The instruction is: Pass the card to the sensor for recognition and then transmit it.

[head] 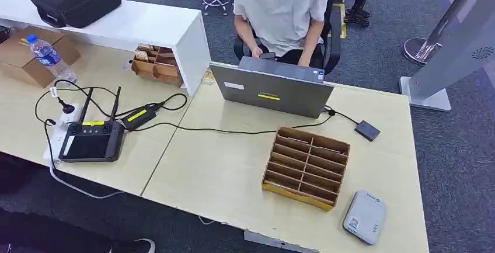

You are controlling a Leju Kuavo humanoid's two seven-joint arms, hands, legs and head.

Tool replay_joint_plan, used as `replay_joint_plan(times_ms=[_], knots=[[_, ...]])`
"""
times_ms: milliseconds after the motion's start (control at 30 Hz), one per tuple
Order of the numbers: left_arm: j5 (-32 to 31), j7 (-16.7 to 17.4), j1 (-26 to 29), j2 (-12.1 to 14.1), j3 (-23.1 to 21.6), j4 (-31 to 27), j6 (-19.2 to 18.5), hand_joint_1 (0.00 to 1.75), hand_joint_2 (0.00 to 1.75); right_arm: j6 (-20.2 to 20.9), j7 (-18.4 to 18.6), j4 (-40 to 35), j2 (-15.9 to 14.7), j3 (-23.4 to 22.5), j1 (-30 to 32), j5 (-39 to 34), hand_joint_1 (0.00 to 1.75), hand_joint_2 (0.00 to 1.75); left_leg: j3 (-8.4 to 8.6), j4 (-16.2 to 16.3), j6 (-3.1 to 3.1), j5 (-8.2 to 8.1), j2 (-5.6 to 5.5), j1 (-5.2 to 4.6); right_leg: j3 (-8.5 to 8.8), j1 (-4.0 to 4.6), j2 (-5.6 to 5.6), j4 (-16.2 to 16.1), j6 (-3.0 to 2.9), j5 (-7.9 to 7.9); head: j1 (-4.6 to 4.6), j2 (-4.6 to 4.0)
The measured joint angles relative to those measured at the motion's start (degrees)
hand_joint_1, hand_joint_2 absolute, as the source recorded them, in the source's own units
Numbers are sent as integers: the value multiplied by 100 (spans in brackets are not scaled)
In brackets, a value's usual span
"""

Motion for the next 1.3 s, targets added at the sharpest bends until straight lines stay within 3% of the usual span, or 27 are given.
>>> replay_joint_plan(times_ms=[400,900,1233,1300], knots=[[-15,50,4,-9,107,0,-59,0,175,52,-7,214,313,-758,1079,0,0,175,2,-2,0,-1,7,0,-2,0,4,0,-1,-2,0,0],[-155,-13,-24,-90,107,0,-96,0,175,44,-361,570,1307,-1248,1285,0,0,175,6,-3,-1,0,11,2,-2,2,10,1,-4,-4,0,0],[-179,-15,-41,-111,107,0,-94,0,175,53,-429,682,1545,-1283,1330,0,0,175,6,-3,-1,0,11,2,-2,1,10,1,-4,-4,-2,0],[-179,131,-75,-149,107,0,-87,0,175,85,-490,778,1749,-1342,1413,0,0,175,5,-3,-1,0,10,2,-2,1,9,1,-4,-4,0,0]])
